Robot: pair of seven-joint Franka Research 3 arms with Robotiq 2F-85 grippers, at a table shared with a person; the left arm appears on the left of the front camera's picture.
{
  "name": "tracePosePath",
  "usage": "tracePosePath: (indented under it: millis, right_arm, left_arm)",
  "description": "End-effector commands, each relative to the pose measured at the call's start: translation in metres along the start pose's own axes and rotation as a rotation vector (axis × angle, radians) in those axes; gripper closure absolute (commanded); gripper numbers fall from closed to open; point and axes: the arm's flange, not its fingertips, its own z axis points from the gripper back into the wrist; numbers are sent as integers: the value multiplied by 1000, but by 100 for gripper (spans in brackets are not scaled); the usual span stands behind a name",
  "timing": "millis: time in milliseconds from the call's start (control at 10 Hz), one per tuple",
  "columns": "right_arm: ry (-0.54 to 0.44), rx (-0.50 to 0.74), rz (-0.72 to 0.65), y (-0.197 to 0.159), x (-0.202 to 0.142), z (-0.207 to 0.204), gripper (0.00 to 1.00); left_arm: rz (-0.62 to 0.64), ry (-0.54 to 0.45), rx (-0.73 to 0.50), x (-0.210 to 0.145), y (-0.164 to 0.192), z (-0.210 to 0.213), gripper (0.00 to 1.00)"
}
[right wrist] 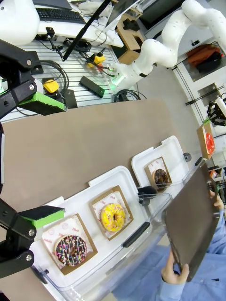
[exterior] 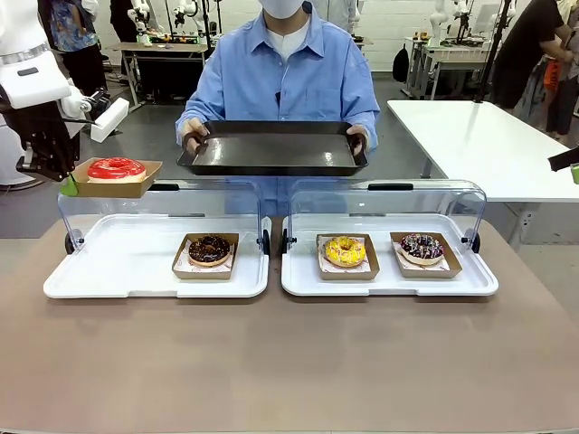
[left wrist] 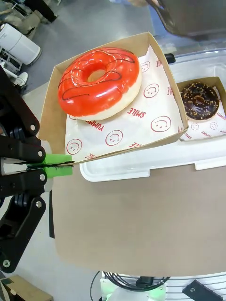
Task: Provide the desired donut to the person.
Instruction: Place the picked Paper togo box onto the Handle tray extended by the person.
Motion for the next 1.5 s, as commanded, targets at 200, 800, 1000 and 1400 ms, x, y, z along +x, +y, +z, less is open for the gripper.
tracePosePath:
  millis: [200, 800, 1000, 1400]
  right_arm:
    - [-6, 4, 2, 1, 0, 0, 0]
    - [-6, 4, 2, 1, 0, 0, 0]
    - [-6, 4, 2, 1, 0, 0, 0]
    - [-6, 4, 2, 1, 0, 0, 0]
  left_arm:
    - [6, 5, 8, 1, -1, 4, 100]
    - [6, 5, 8, 1, -1, 4, 100]
    - [6, -27, 29, 3, -12, 14, 99]
    - [-34, -36, 149, 52, 6, 87, 99]
